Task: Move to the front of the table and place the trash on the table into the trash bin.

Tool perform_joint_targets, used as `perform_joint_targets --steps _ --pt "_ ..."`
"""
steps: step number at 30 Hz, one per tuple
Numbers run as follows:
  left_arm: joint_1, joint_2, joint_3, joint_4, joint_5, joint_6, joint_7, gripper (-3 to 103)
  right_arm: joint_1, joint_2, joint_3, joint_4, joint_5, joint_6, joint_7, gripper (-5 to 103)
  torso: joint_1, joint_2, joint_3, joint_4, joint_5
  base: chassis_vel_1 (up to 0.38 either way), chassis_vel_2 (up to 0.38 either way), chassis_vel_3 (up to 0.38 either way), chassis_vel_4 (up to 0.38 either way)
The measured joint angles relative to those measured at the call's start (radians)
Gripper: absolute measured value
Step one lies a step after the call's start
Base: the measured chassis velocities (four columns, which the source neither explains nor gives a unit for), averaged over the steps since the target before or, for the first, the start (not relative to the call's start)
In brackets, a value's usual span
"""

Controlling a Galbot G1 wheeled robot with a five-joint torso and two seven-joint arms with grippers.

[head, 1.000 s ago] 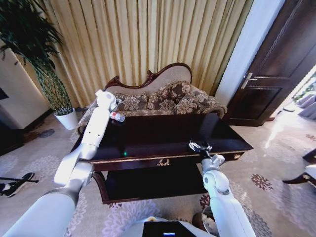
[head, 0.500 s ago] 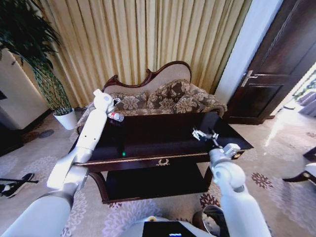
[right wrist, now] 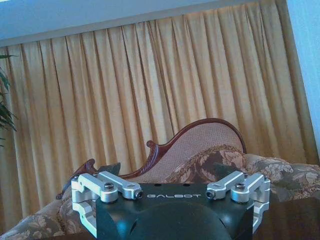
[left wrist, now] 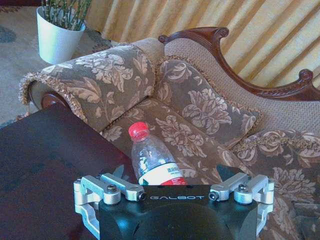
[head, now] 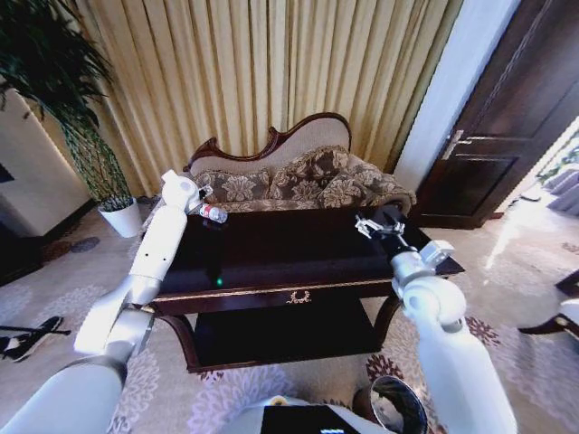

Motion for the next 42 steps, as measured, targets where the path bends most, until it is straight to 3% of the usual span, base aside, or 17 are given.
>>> perform_joint_targets --steps 19,42 --pt "-0.001 -0.049 -0.034 0.063 -0.031 0.012 -0.002 100 -0.004 -0.012 0.002 -0.013 0.023 0.003 -0.001 100 0.0 0.0 0.0 0.0001 0.0 0.0 0.0 0.0 0.0" --pt "0.034 -0.044 -0.051 0.066 -0.025 0.019 0.005 100 0.004 0.004 0.0 -0.034 0.039 0.007 -0.001 100 0.0 0.0 0.0 -0.0001 0.0 0.0 0.0 0.0 0.0"
